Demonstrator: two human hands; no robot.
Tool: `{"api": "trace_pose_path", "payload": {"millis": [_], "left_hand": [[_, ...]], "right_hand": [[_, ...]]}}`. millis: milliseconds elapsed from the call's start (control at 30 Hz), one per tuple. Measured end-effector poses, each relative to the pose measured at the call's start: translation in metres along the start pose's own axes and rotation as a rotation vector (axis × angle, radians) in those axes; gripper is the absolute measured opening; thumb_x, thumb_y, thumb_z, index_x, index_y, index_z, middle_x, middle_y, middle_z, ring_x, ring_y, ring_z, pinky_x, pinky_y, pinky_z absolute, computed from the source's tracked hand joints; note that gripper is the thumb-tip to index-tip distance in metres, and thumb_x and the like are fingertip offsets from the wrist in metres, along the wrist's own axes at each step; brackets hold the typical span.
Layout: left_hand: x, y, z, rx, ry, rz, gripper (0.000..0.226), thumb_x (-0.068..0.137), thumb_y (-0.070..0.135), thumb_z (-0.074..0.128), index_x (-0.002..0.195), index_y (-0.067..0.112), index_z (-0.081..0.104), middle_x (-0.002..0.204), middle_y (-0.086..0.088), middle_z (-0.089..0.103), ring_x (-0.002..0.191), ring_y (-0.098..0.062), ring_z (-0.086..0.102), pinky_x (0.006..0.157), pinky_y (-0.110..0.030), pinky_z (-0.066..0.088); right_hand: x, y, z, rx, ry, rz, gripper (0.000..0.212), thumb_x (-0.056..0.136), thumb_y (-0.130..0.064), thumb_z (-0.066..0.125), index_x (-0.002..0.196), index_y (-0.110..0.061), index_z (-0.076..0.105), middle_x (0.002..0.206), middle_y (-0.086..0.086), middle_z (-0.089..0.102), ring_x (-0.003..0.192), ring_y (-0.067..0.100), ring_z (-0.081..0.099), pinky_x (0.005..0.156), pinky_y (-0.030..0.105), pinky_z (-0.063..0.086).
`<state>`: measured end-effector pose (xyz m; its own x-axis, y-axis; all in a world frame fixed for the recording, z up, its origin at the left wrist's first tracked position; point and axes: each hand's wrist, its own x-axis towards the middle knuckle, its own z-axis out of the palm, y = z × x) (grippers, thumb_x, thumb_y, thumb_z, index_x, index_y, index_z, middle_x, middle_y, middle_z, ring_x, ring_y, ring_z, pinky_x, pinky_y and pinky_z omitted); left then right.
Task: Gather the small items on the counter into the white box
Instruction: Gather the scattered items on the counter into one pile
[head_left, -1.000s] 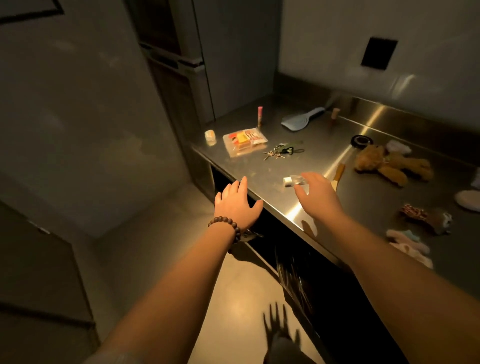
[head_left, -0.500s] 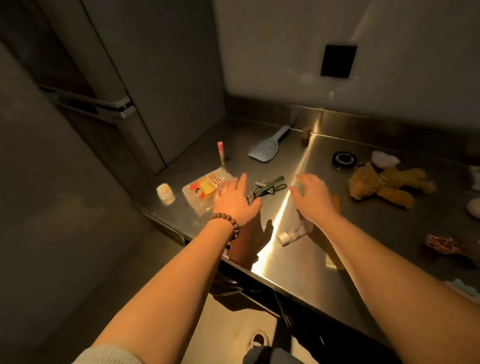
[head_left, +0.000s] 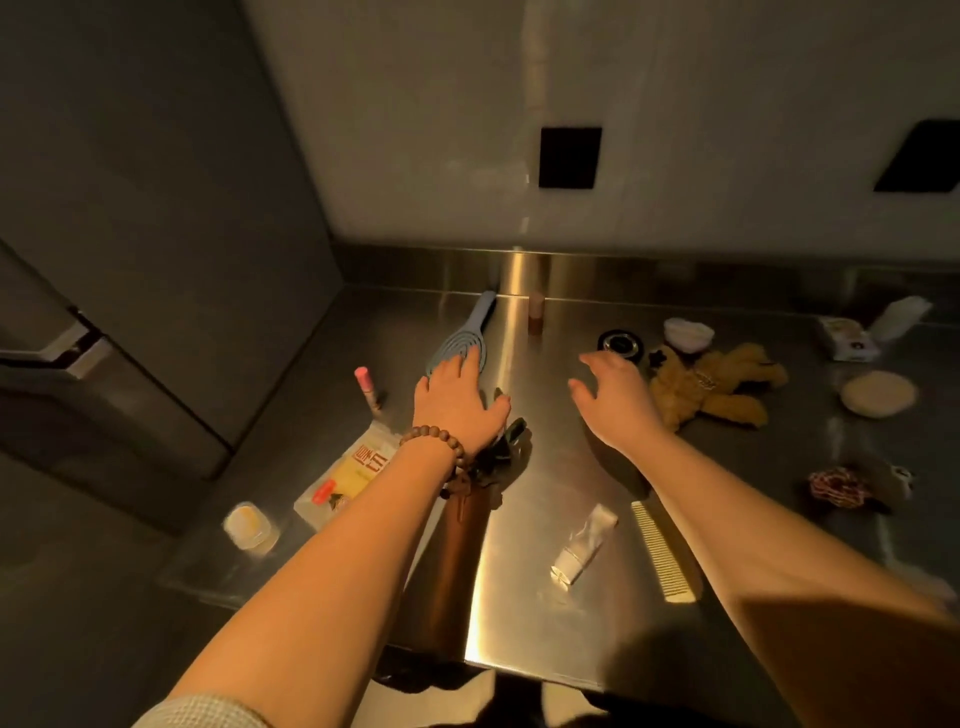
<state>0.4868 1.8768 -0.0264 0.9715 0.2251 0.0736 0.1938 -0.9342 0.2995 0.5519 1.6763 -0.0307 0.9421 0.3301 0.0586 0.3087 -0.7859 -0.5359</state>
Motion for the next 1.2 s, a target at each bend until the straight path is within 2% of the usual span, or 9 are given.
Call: {"api": "trace_pose_path", "payload": {"millis": [267,400,600,733,900,967,1033,1100,1200], "left_hand": [[0.006,-0.027,0.001,-0.044,-0.041,0.077,0.078,0.085,0.056,0.041,0.149,0.018,0.015,0.151,-0.008,0.029,0.137,-0.026,0.028,0.112,-0.048,0.024],[0.012,-0.048,-0.012,-0.056,0.028,0.106,0.073,0.086,0.052,0.044,0.146,0.017,0.023,0.146,-0.009,0.036,0.134,-0.026,0.031,0.11,-0.047,0.027],[0.024,-0.104,-0.037,-0.084,0.08,0.011,0.075,0.085,0.047,0.051,0.147,0.017,0.021,0.15,-0.01,0.029,0.14,-0.028,0.022,0.113,-0.047,0.023],[0.025,-0.154,-0.042,-0.124,0.041,-0.084,0.079,0.081,0.046,0.057,0.146,0.02,0.021,0.149,-0.009,0.029,0.138,-0.027,0.025,0.112,-0.046,0.026],[0.031,-0.182,-0.026,-0.318,-0.093,-0.125,0.077,0.08,0.032,0.069,0.144,0.019,0.028,0.145,-0.007,0.036,0.129,-0.022,0.04,0.1,-0.026,0.032],[0.033,-0.184,-0.018,-0.393,-0.089,-0.137,0.066,0.081,0.023,0.07,0.139,0.019,0.038,0.136,-0.004,0.046,0.122,-0.017,0.046,0.093,-0.022,0.034],[0.037,-0.187,-0.011,-0.451,-0.054,-0.147,0.046,0.082,0.017,0.068,0.125,0.023,0.05,0.114,0.004,0.056,0.106,-0.01,0.052,0.083,-0.014,0.036],[0.041,-0.187,-0.006,-0.472,-0.029,-0.161,0.025,0.084,0.017,0.065,0.104,0.028,0.056,0.091,0.018,0.054,0.089,-0.003,0.054,0.069,-0.01,0.034],[0.053,-0.19,-0.002,-0.504,-0.043,-0.178,0.015,0.083,0.021,0.067,0.091,0.03,0.057,0.083,0.019,0.054,0.076,0.005,0.051,0.061,-0.009,0.033]], "right_hand": [[-0.006,-0.02,0.013,-0.042,0.071,0.073,0.047,0.096,-0.032,0.049,0.139,-0.013,0.045,0.143,0.009,0.046,0.132,0.026,0.041,0.107,0.039,0.037],[0.0,-0.043,0.022,-0.055,0.064,0.054,0.047,0.096,-0.03,0.05,0.139,-0.012,0.045,0.142,0.009,0.046,0.131,0.026,0.042,0.108,0.039,0.037],[0.019,-0.088,0.049,-0.069,0.015,-0.038,0.048,0.097,-0.03,0.048,0.141,-0.012,0.043,0.145,0.008,0.043,0.135,0.025,0.037,0.109,0.039,0.033],[0.035,-0.109,0.072,-0.046,-0.019,-0.074,0.048,0.096,-0.029,0.05,0.141,-0.014,0.042,0.145,0.007,0.042,0.134,0.024,0.036,0.107,0.035,0.032],[0.054,-0.116,0.091,-0.028,-0.064,-0.066,0.049,0.096,-0.029,0.051,0.142,-0.015,0.041,0.144,0.005,0.044,0.133,0.022,0.039,0.107,0.036,0.036],[0.061,-0.114,0.094,-0.031,-0.07,-0.06,0.05,0.095,-0.029,0.052,0.142,-0.014,0.042,0.143,0.006,0.045,0.132,0.023,0.04,0.107,0.037,0.036],[0.069,-0.111,0.097,-0.034,-0.069,-0.051,0.049,0.095,-0.028,0.053,0.141,-0.013,0.043,0.142,0.008,0.046,0.131,0.025,0.041,0.107,0.038,0.036],[0.077,-0.108,0.098,-0.031,-0.066,-0.047,0.047,0.094,-0.026,0.053,0.139,-0.012,0.045,0.14,0.01,0.047,0.13,0.026,0.042,0.105,0.038,0.037],[0.092,-0.097,0.093,-0.025,-0.058,-0.025,0.047,0.094,-0.024,0.054,0.138,-0.01,0.046,0.143,0.012,0.044,0.133,0.028,0.039,0.107,0.037,0.034]]}}
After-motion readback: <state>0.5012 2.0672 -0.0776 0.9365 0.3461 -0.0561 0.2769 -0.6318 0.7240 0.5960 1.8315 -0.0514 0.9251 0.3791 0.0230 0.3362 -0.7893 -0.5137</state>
